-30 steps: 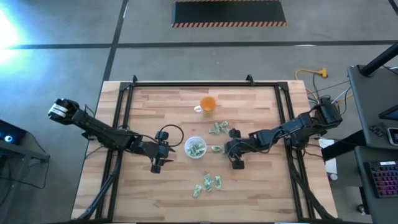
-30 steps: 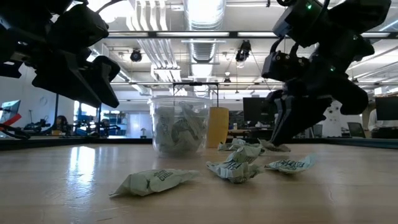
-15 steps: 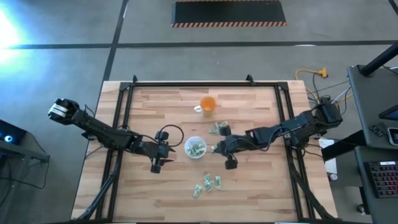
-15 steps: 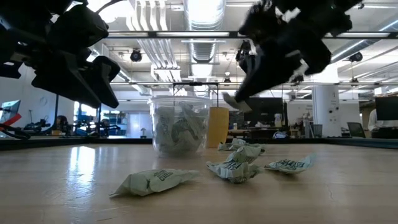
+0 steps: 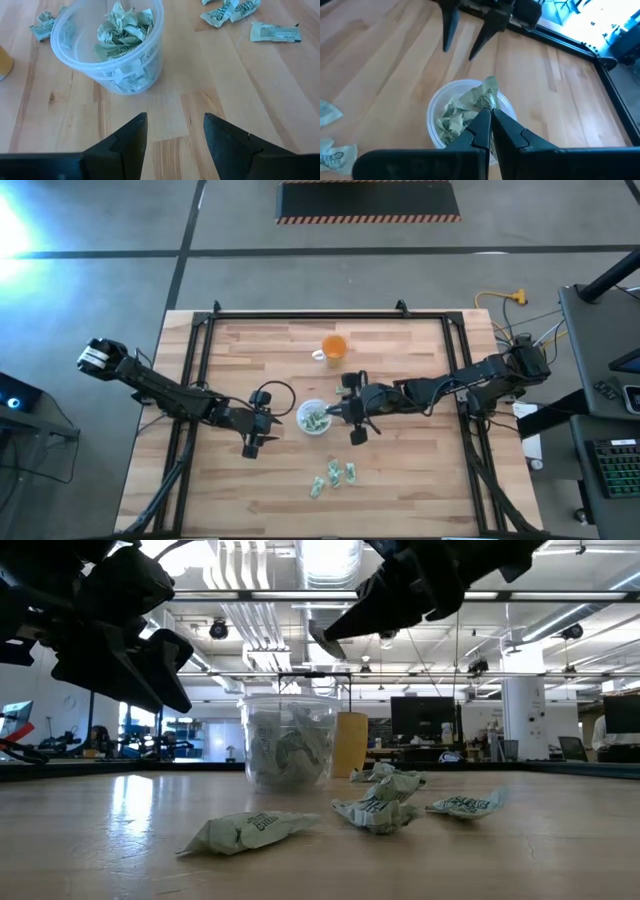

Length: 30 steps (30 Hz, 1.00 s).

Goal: Pick and place Stevia / Truvia into bins
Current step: Put the green stevia packet into the transparent container

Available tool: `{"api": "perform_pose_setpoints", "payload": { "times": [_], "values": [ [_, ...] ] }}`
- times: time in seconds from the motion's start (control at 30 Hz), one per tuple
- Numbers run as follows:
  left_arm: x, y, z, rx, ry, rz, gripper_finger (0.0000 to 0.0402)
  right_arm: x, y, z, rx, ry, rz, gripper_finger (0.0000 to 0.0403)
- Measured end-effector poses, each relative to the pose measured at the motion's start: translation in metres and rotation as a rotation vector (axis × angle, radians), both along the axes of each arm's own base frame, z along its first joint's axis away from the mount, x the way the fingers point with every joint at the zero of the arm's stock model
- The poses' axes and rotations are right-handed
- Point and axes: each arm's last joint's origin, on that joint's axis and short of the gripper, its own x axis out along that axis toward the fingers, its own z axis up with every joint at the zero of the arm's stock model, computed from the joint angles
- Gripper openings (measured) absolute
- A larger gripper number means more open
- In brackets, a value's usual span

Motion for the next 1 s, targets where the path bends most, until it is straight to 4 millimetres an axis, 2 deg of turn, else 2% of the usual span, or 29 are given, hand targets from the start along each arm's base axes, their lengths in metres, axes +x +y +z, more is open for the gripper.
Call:
{"api": "perform_pose_setpoints", "payload": {
  "times": [0.3,0.43,0.8,1.0],
  "values": [
    [0.001,0.000,0.002,-0.007,-0.019,0.000,0.0178,0.016,-0.002,-0.027,-0.001,0.045,-0.010,0.0009],
    [0.001,0.000,0.002,-0.008,-0.019,0.000,0.0178,0.024,-0.002,-0.028,0.013,0.042,-0.022,0.0014],
    [0.001,-0.001,0.002,-0.018,-0.021,-0.004,0.0178,0.026,-0.007,-0.022,0.043,0.069,-0.037,0.0121],
    [0.011,-0.014,0.010,-0.159,-0.136,-0.197,0.0178,0.011,-0.003,-0.014,0.077,0.245,-0.058,0.0145]
  ]
}}
